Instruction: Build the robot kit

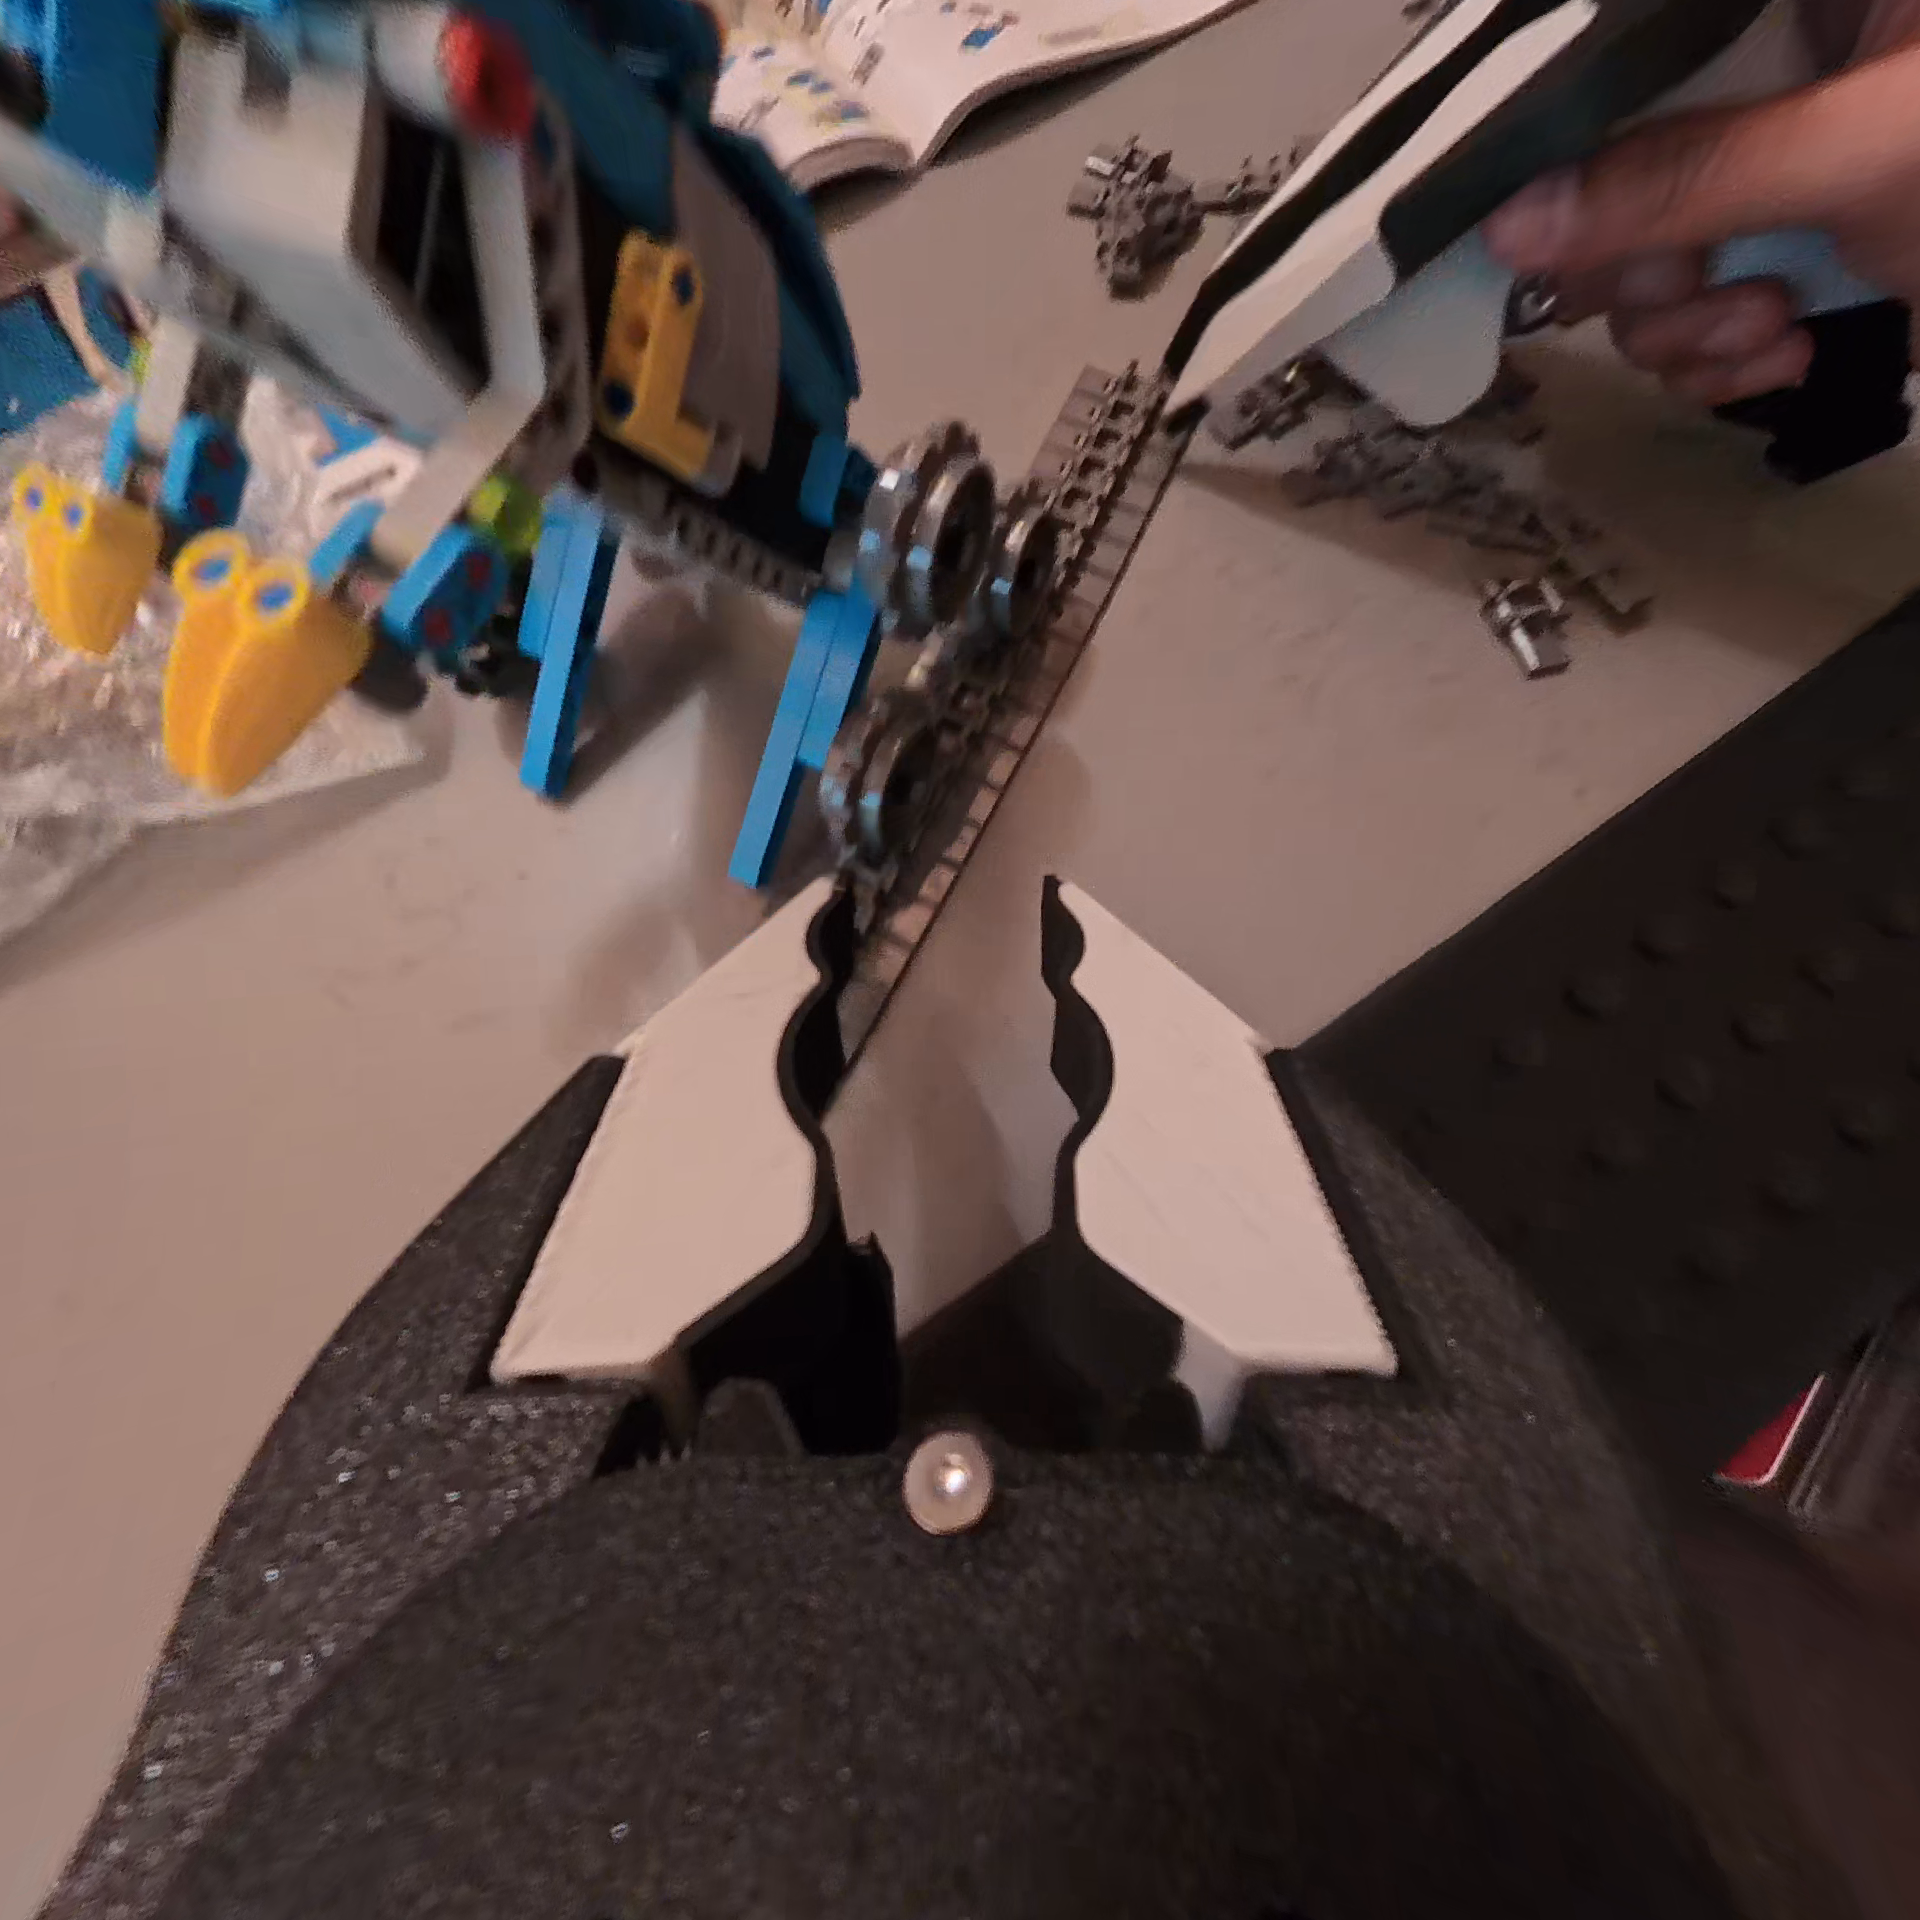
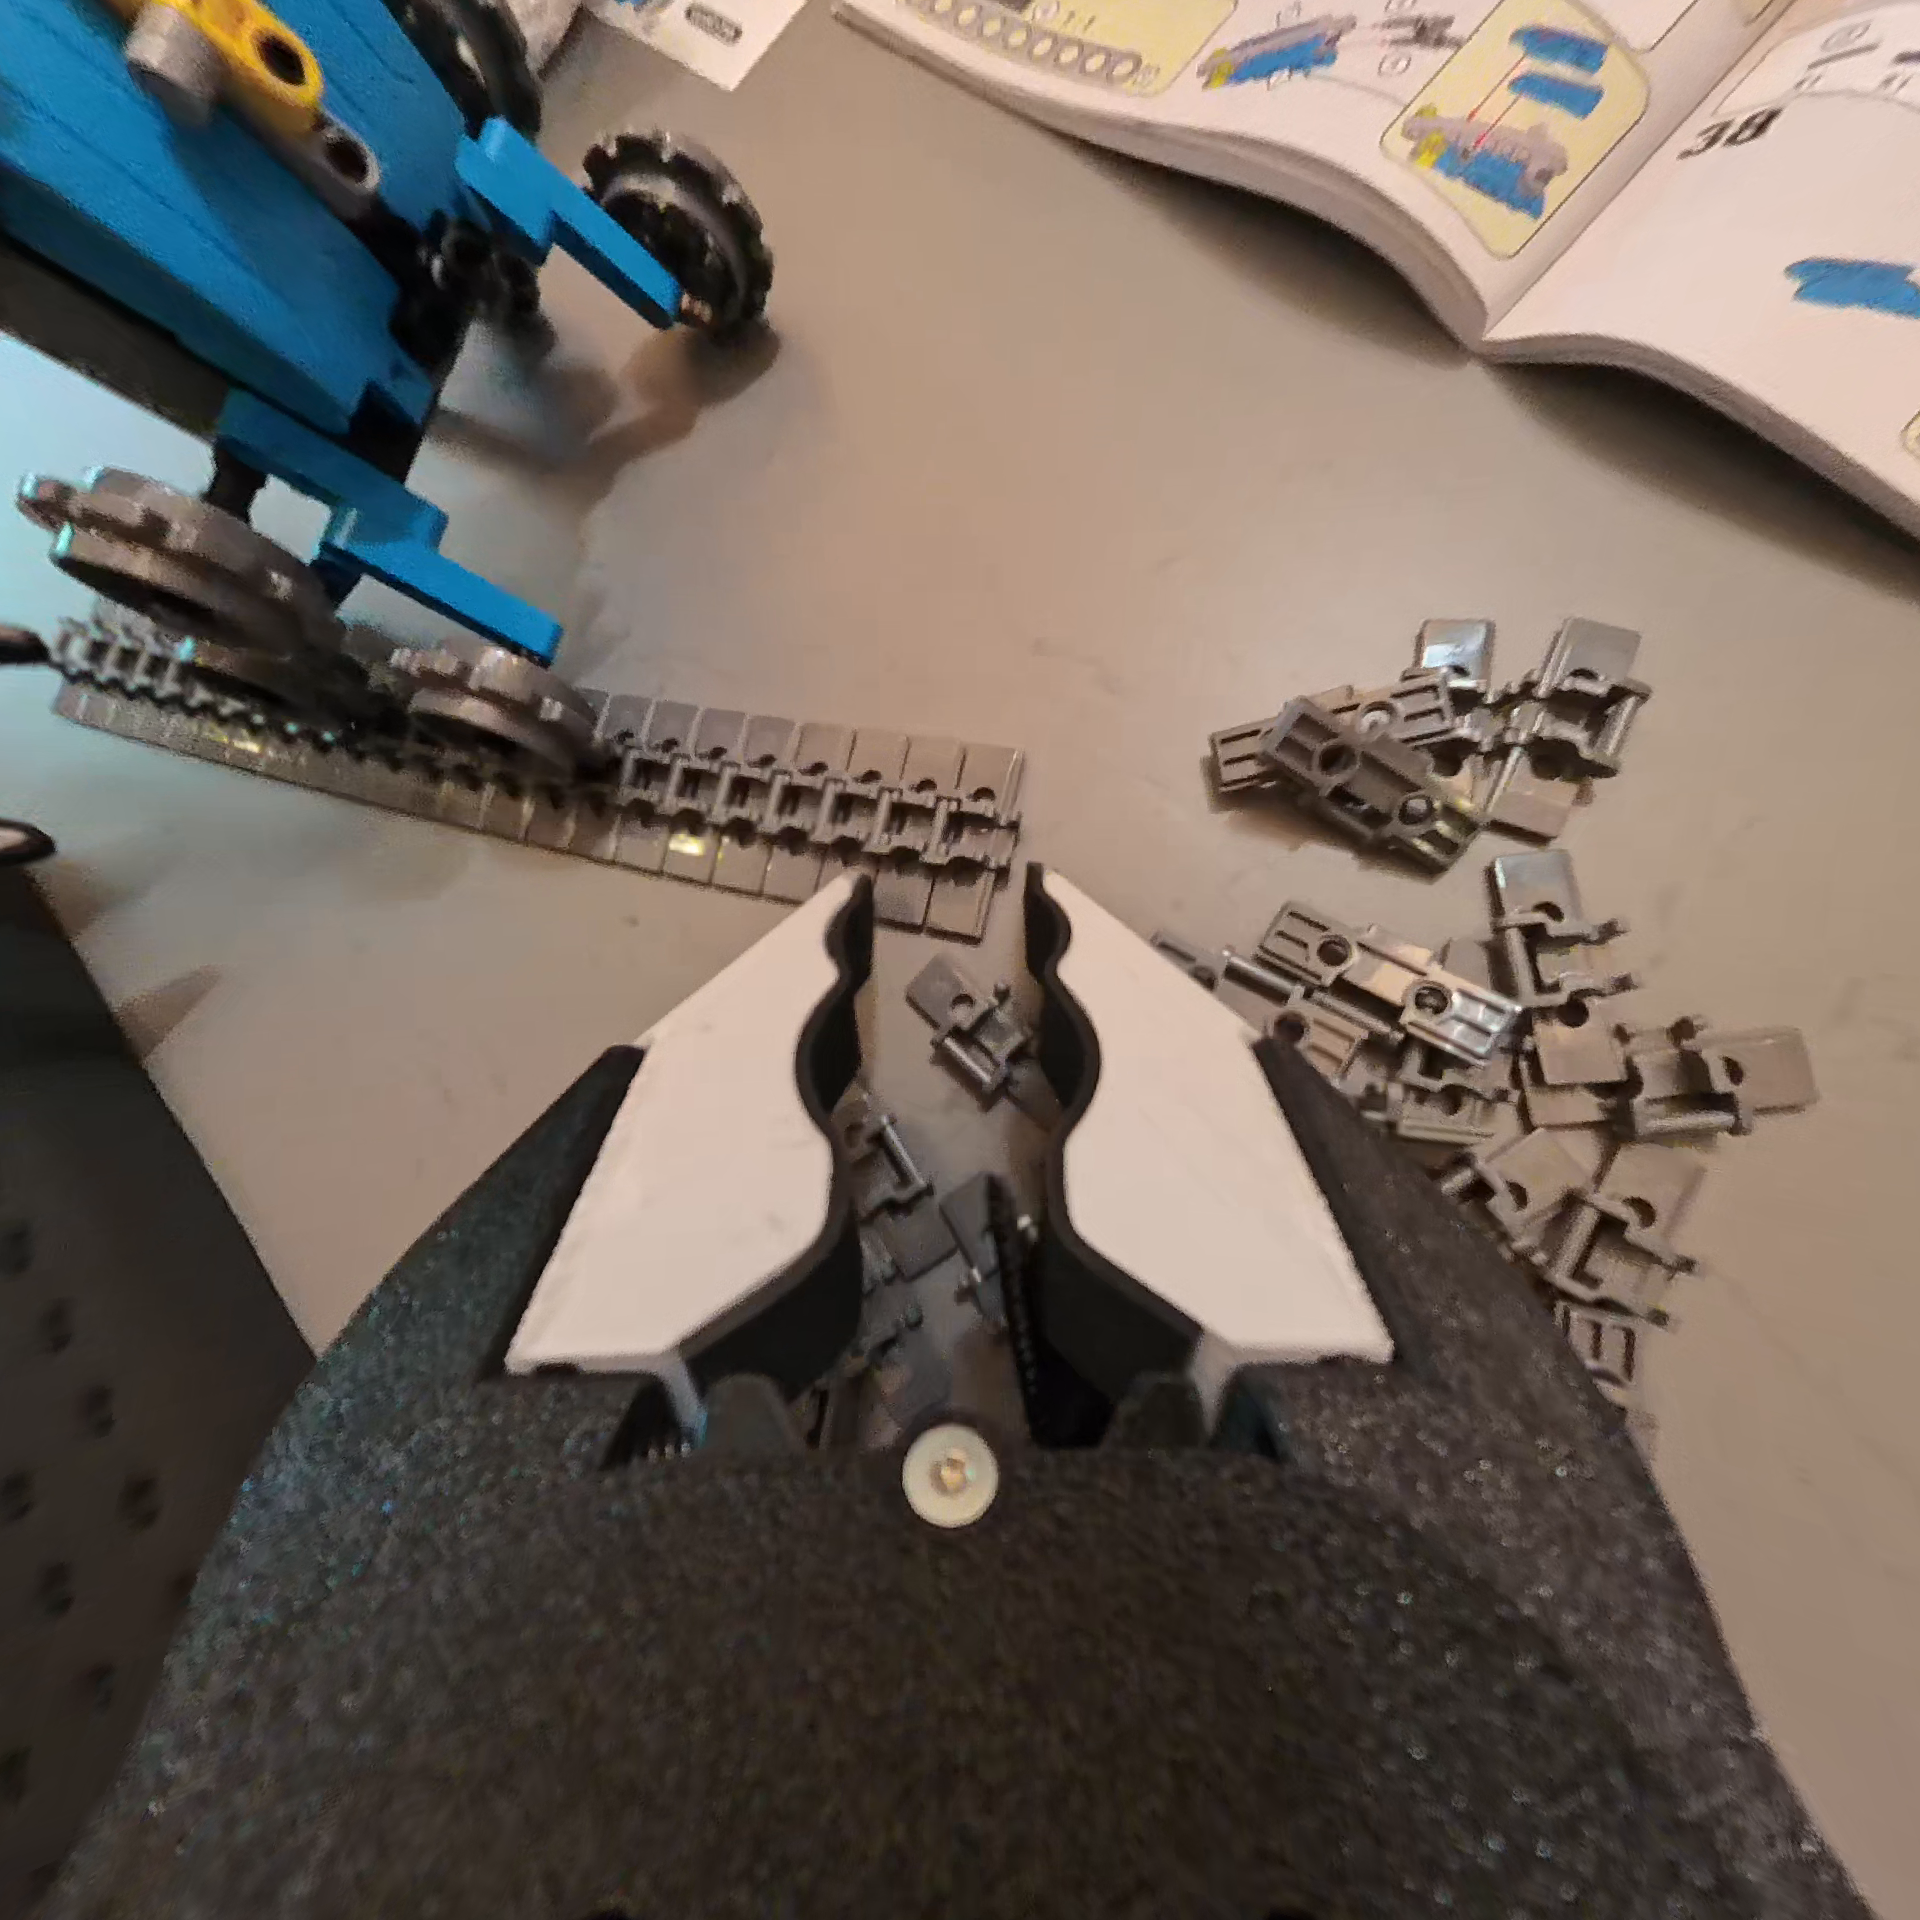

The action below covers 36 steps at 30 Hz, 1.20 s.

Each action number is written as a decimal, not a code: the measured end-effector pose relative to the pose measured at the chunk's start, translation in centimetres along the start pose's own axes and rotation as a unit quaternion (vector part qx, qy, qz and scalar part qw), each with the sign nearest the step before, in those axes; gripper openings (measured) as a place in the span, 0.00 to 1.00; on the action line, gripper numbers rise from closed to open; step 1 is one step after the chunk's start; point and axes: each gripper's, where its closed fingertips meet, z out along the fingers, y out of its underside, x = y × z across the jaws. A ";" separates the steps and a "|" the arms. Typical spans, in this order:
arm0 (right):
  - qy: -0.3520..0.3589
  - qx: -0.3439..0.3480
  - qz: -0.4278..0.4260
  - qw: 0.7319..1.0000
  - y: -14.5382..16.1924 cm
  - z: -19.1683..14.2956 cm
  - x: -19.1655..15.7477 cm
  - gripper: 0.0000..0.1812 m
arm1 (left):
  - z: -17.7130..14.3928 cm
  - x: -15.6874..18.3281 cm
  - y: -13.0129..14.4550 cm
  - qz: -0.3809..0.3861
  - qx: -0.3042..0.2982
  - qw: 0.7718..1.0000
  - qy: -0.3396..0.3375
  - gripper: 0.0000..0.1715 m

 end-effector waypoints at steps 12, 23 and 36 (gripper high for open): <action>-0.106 0.036 0.096 0.989 -1.7 -0.8 -2.2 0.11 | -2.9 -4.4 5.9 -0.047 -0.046 0.996 -0.052 0.21; -0.049 0.006 0.104 0.993 -0.2 0.0 -0.7 0.01 | -3.6 -7.7 8.4 -0.093 -0.062 0.991 -0.067 0.24; -0.112 0.071 0.013 0.991 -5.0 -3.1 -8.5 0.00 | -2.3 -0.5 -0.2 -0.083 0.057 0.993 0.056 0.23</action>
